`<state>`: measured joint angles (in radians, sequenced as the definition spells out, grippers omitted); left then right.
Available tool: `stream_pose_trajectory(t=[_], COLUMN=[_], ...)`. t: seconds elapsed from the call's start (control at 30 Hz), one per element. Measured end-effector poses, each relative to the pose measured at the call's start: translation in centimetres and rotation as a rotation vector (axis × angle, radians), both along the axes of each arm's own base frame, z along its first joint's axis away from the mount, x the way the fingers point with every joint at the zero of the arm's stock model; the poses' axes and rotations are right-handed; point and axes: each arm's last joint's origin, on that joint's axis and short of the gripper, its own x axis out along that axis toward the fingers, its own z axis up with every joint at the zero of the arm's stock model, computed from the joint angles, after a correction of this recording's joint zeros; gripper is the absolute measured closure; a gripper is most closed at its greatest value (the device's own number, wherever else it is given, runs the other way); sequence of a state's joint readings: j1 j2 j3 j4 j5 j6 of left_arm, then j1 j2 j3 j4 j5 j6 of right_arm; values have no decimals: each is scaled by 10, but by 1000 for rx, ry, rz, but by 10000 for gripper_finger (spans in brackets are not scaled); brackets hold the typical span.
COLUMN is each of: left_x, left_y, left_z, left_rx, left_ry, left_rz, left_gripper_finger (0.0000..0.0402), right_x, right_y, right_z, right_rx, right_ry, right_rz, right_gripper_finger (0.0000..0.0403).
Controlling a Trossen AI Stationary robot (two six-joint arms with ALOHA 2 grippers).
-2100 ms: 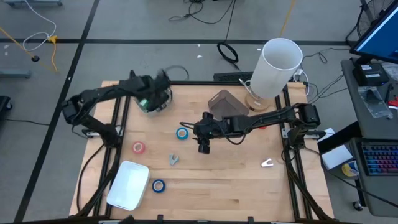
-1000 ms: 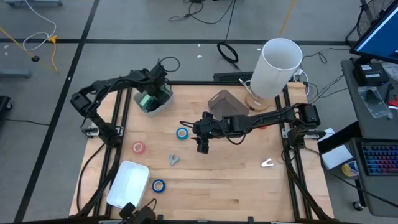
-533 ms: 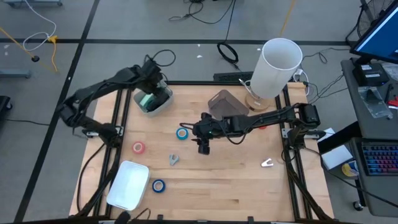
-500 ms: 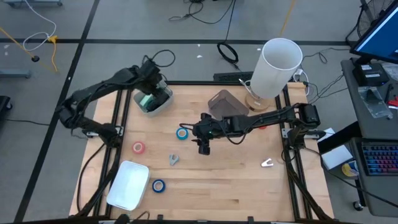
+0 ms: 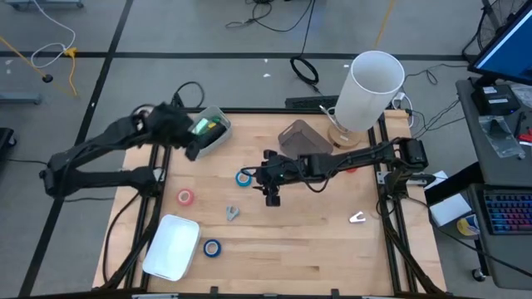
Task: Pick and place Stapler, Stapler remover, tape
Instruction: Put the light blue tape into the black bin
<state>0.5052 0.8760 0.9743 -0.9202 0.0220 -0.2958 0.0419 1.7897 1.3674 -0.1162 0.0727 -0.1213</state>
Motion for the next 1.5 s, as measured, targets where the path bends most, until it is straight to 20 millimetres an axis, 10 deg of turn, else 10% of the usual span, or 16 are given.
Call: stream_pose_trajectory(t=[0.4,1.5], left_x=[-28,-22], left_y=[-36,-42], left_z=[-29,-40], left_rx=[-17,-22], left_ry=[-218,-223], left_rz=[29,22], left_gripper_finger=[195,195], right_x=[9,66], right_y=[-16,-53], right_z=[-6,-78], right_rx=[-34,15], right_ry=[-42,122], right_rz=[32,60], right_gripper_finger=[216,216])
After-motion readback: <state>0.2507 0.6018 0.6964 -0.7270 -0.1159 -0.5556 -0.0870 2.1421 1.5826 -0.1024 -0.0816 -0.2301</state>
